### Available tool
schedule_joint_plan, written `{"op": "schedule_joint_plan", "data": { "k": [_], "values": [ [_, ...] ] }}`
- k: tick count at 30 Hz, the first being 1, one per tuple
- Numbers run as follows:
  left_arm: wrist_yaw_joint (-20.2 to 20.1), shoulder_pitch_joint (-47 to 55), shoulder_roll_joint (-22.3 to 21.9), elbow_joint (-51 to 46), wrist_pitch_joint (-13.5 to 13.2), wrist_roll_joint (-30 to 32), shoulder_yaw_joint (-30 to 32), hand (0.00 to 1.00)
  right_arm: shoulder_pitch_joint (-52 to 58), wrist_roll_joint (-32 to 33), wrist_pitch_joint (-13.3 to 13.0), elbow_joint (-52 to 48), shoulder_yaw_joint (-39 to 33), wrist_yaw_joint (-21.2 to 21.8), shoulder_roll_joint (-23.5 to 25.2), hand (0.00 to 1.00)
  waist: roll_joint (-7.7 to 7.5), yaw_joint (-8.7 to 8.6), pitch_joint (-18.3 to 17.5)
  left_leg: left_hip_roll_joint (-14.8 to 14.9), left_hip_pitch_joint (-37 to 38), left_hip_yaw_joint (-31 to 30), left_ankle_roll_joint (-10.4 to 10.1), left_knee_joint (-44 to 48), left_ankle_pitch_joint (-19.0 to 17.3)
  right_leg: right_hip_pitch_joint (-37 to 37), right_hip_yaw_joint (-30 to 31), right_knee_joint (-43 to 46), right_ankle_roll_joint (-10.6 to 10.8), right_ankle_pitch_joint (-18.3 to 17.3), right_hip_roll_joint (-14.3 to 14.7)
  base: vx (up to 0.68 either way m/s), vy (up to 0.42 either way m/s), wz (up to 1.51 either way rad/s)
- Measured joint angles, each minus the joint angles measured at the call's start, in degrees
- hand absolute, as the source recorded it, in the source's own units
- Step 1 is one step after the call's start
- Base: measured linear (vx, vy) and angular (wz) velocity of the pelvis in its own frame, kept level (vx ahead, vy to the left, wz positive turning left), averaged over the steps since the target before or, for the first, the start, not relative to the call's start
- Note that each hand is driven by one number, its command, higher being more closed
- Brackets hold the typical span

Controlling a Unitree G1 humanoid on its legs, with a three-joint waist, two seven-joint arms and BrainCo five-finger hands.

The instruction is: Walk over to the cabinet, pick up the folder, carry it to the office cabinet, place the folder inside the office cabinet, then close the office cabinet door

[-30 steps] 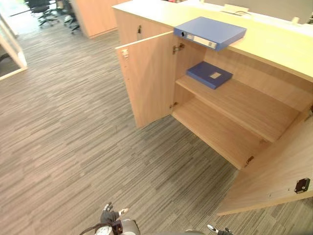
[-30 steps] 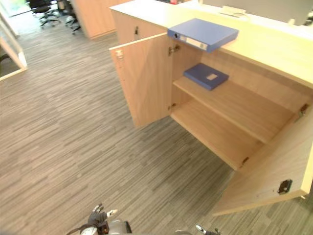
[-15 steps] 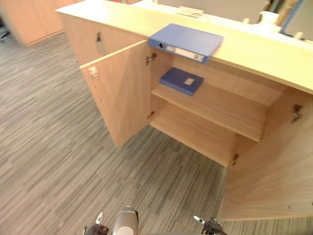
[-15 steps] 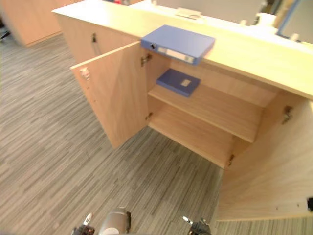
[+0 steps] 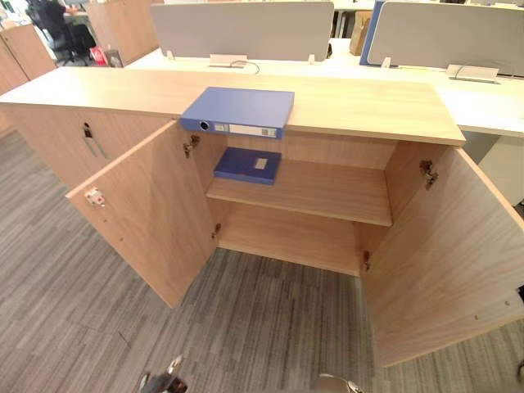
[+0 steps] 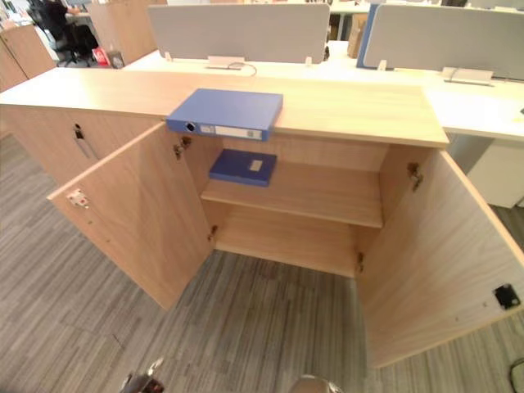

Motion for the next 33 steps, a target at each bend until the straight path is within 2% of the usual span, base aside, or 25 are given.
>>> {"op": "schedule_joint_plan", "data": {
  "k": [1,2,3,4,6,8,10,11,13,14,15,16,17,18,20,21,22,23,24,25,26,27,28,30,33],
  "values": [
    [-0.2,-0.3,-0.3,-0.6,-0.1,0.0,0.0,0.0,0.4,0.0,0.0,-0.5,0.0,-0.2,0.9,0.0,-1.41,0.13,0.5,-0.7,0.8,-0.3,-0.9,-0.4,-0.5,0.2,0.6,-8.1,0.9,0.6,0.6,0.06,-0.326,0.14],
    [-1.2,-0.8,-1.1,-0.2,0.2,0.0,-0.7,0.0,0.9,0.3,0.0,-0.8,-0.3,-0.2,0.7,0.0,-0.47,-0.07,1.2,-0.3,1.9,-2.5,-2.1,-1.1,-1.0,2.4,-1.2,-9.6,-0.3,0.1,2.1,0.04,-0.25,0.15],
    [-1.5,-0.7,-1.3,-0.3,0.2,0.0,-0.7,0.0,1.3,0.3,0.0,-1.0,-0.2,-0.4,0.3,0.0,0.28,-0.15,1.2,0.0,1.9,-3.6,-2.2,-1.5,-0.9,2.9,-1.9,-10.5,-0.7,-0.1,3.4,0.05,-0.24,0.14],
    [-1.6,-0.5,-1.3,-0.6,0.1,0.1,-0.4,0.0,1.2,0.2,0.0,-1.2,-0.1,-0.5,0.2,0.0,0.52,-0.06,1.3,0.1,1.8,-4.3,-2.2,-1.9,-0.8,3.1,-2.5,-10.9,-1.3,-0.4,4.1,0.07,-0.154,0.05],
    [-1.9,0.2,-1.5,-0.6,0.3,1.5,2.4,0.0,1.7,-0.1,0.0,-1.3,1.4,-0.7,0.3,0.0,0.18,0.42,1.3,2.2,2.2,-5.9,-2.4,-2.9,0.2,4.9,-5.2,-12.4,-3.2,-1.3,6.5,0.14,-0.198,0.28],
    [-2.3,0.3,-1.6,-0.4,1.2,3.7,3.4,0.0,2.7,-0.2,0.0,-1.7,1.7,-0.8,0.2,0.0,0.74,0.44,0.9,4.2,2.4,-5.5,-2.5,-3.3,0.1,7.3,-7.6,-15.3,-3.9,-1.0,8.3,0.18,-0.155,0.51],
    [-2.5,1.1,-1.6,-0.5,1.7,5.0,4.9,0.0,2.9,-0.2,0.0,-1.9,1.9,-0.9,0.1,0.0,1.22,0.78,0.6,6.4,2.3,-4.8,-4.5,-0.6,-1.5,11.0,-9.3,-19.6,-4.4,-0.5,10.9,0.2,-0.109,0.37],
    [-2.7,1.5,-1.4,-0.7,1.9,6.4,5.4,0.0,2.9,-0.2,-0.1,-2.0,1.9,-0.9,0.1,0.0,1.37,0.91,0.4,7.8,0.3,-3.9,-6.4,5.2,-4.2,13.5,-10.5,-22.8,-4.5,-0.1,12.6,0.17,-0.069,0.28],
    [-3.3,1.2,-0.8,-1.4,2.4,7.7,5.6,0.0,3.1,-0.1,-0.1,-2.4,2.1,-1.0,0.1,0.0,1.56,0.99,-0.1,9.6,-6.8,-2.2,-9.9,21.0,-7.9,16.4,-11.8,-26.0,-4.6,0.4,14.2,0.25,-0.054,0.26],
    [-3.4,1.3,-0.9,-1.8,2.6,7.9,5.6,0.0,3.1,0.2,-0.1,-3.0,2.2,-1.0,0.1,0.0,2.08,1.19,0.1,11.1,-11.6,-2.0,-10.8,33.4,-7.7,19.1,-12.2,-27.8,-5.0,0.9,15.3,0.26,-0.011,0.09],
    [-3.5,1.3,-1.0,-1.9,2.7,7.9,5.6,0.0,3.2,0.3,-0.1,-3.2,2.4,-1.0,-0.2,0.0,2.63,1.29,0.3,12.0,-13.7,-1.8,-11.4,39.1,-6.5,20.8,-12.2,-28.8,-5.1,1.0,16.0,0.35,0.027,-0.04],
    [-3.5,1.6,-1.1,-2.4,2.8,7.9,5.6,0.0,3.3,1.2,-0.1,-3.5,4.0,-1.2,-0.8,0.0,3.21,1.44,0.4,13.7,-16.9,-1.2,-11.8,48.7,-4.7,24.2,-12.1,-31.0,-5.0,1.1,16.7,0.37,0.085,-0.12],
    [-3.5,2.4,-1.2,-3.5,2.8,7.9,5.3,0.0,3.4,1.2,-0.2,-3.5,4.5,-1.4,-1.0,0.0,3.17,1.47,0.4,14.7,-19.5,0.7,-9.9,54.0,-5.9,27.0,-11.5,-32.8,-4.8,1.3,16.6,0.4,0.117,-0.14],
    [-3.5,2.5,-1.2,-4.0,2.8,7.9,5.0,0.0,3.4,1.2,-0.2,-3.5,4.5,-1.5,-1.0,0.0,3.08,1.52,0.4,14.8,-20.8,1.7,-8.9,55.1,-6.6,28.1,-10.9,-33.6,-4.5,1.4,16.3,0.36,0.183,-0.29],
    [-3.5,2.9,-0.7,-4.2,2.7,7.8,3.9,0.0,2.4,1.2,-0.1,-3.2,4.3,-1.9,-1.0,0.0,2.85,2.69,0.7,14.4,-25.0,4.6,-5.6,51.0,-9.2,29.1,-7.7,-33.5,-4.2,1.6,13.6,0.3,0.249,-0.62],
    [-3.5,3.0,-0.4,-4.0,2.7,7.7,3.5,0.0,1.1,1.2,-0.1,-3.1,4.1,-2.0,-0.9,0.0,2.67,3.07,1.3,12.7,-26.1,3.8,-4.3,41.9,-9.4,29.0,-5.9,-32.1,-3.9,1.7,11.3,0.24,0.292,-0.74],
    [-3.4,3.4,-0.6,-3.7,2.7,7.7,3.0,0.0,0.6,1.2,-0.1,-3.2,3.9,-2.1,-1.0,0.0,3.03,3.24,1.5,11.8,-25.5,2.7,-4.0,34.7,-7.1,29.0,-4.9,-31.3,-3.0,1.9,10.5,0.35,0.447,-0.84],
    [-3.5,4.4,-0.8,-2.2,2.7,7.7,2.3,0.0,0.2,1.0,-0.4,-3.2,3.5,-2.3,-1.5,0.0,4.17,3.9,1.7,10.6,-22.6,0.7,-4.1,24.3,0.9,29.2,-2.0,-30.8,-0.6,1.5,9.7,0.28,0.335,-0.48],
    [-3.4,4.0,1.2,-0.5,2.4,7.3,1.7,0.0,-0.4,0.9,-0.3,-2.9,4.3,-2.1,-0.2,0.0,2.4,3.8,1.6,8.3,-20.5,1.0,-3.9,20.0,2.3,28.9,1.2,-33.2,0.0,1.2,9.4,0.26,0.278,-0.27],
    [-3.4,3.8,1.6,-0.1,2.2,7.1,1.2,0.0,-1.1,0.5,-0.3,-2.5,4.4,-2.1,0.2,0.0,1.8,3.88,1.8,7.0,-19.6,-0.8,-4.3,18.0,3.3,28.0,2.5,-34.6,-0.7,1.6,9.7,0.12,0.094,0.03],
    [-3.4,3.4,1.6,0.6,2.2,6.1,1.3,0.0,-2.5,-0.4,-0.2,-1.6,4.4,-2.1,0.7,0.0,1.2,4.02,1.6,5.4,-18.6,-4.8,-4.8,15.9,3.8,25.6,4.0,-36.3,-1.5,3.5,11.1,0.09,0.074,0.09],
    [-3.4,3.0,1.9,1.0,2.3,6.0,1.3,0.0,-2.7,-0.4,-0.3,-1.7,4.5,-2.1,1.5,0.0,0.88,3.79,1.6,4.5,-17.5,-4.4,-4.7,14.5,3.7,24.5,3.8,-36.8,-1.0,5.5,11.1,0.08,0.081,0.07],
    [-3.4,3.1,1.9,2.1,2.3,6.0,1.1,0.0,-2.6,-0.5,-0.6,-2.0,4.4,-2.2,1.8,0.0,1.18,3.61,0.9,3.8,-15.2,-4.0,-4.0,11.6,4.4,25.0,4.5,-36.4,0.0,6.7,10.1,0.11,0.094,-0.07],
    [-3.7,3.5,2.2,2.8,2.3,5.9,0.7,0.0,-2.6,-0.9,-0.8,-2.2,5.3,-1.8,2.0,0.0,0.72,4.08,-0.4,3.1,-11.7,-1.8,-3.8,5.0,6.7,24.5,5.6,-36.7,0.4,7.6,9.0,0.13,0.079,-0.43],
    [-5.9,3.3,3.5,4.7,2.4,5.3,-2.4,0.0,-2.3,-2.4,-0.6,-1.4,5.9,-0.9,1.9,0.0,0.36,2.6,-1.4,2.3,-9.3,-0.3,-3.5,-4.2,11.3,22.5,6.0,-38.3,0.9,8.0,8.3,0.02,-0.02,-0.28]
  ]
}}
